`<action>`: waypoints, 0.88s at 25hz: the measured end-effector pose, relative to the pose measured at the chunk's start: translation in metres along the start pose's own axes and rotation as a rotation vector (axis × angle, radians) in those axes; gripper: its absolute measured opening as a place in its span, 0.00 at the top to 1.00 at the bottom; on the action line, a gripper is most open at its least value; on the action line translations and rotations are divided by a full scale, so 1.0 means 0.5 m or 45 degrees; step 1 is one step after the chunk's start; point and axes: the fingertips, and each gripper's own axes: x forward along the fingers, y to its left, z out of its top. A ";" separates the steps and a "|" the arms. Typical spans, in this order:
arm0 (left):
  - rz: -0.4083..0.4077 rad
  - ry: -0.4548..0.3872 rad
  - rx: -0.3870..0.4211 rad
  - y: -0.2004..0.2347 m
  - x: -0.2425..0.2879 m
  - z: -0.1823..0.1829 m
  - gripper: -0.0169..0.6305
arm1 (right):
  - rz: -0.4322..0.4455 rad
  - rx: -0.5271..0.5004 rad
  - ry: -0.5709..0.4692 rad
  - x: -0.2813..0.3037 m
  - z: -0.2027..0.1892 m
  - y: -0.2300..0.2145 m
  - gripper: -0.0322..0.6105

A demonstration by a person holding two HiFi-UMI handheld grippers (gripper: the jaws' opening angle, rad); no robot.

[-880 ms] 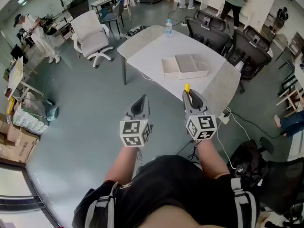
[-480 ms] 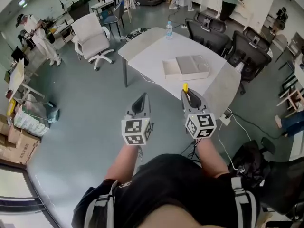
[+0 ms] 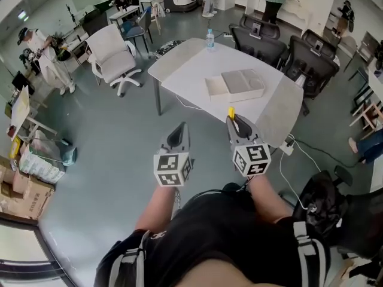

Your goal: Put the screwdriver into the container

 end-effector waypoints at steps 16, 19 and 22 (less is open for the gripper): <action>0.045 0.049 -0.019 0.074 0.169 -0.036 0.97 | 0.007 0.047 0.051 0.162 -0.069 -0.092 0.85; 0.052 0.051 -0.027 0.096 0.240 -0.025 0.97 | 0.053 0.020 0.067 0.232 -0.070 -0.116 0.85; 0.056 0.055 -0.018 0.108 0.311 -0.015 0.97 | 0.080 0.015 0.077 0.294 -0.071 -0.151 0.85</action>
